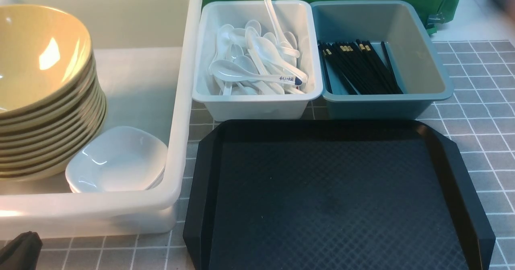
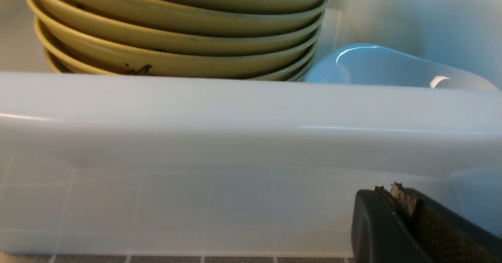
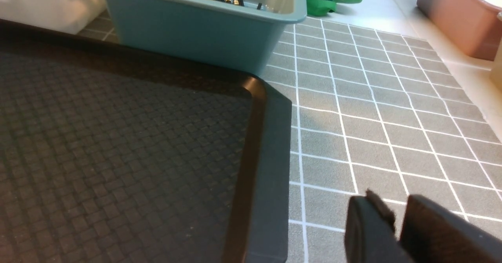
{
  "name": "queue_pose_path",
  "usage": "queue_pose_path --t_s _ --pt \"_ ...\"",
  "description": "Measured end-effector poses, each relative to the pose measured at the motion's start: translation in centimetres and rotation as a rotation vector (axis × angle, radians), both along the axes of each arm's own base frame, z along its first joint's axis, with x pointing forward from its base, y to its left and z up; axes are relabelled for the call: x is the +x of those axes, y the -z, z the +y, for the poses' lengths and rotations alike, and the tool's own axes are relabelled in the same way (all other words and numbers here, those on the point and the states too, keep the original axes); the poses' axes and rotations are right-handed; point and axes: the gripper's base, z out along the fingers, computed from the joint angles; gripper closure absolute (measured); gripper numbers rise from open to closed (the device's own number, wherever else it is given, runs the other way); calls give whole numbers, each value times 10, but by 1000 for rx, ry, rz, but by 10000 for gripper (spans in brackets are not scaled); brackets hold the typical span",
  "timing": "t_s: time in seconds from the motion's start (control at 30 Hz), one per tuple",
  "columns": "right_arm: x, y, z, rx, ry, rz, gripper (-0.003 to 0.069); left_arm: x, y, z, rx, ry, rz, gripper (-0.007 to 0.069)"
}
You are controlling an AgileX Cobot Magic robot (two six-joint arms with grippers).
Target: On grey table put chopsticks spoon bowls plates into blue grey white boxes.
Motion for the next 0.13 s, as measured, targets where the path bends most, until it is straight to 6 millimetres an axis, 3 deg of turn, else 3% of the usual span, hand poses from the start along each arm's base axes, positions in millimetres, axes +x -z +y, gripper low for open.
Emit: queue_pose_path --t_s 0.13 --pt "0 0 0 0 0 0 489 0 0 0 0 0 0 632"
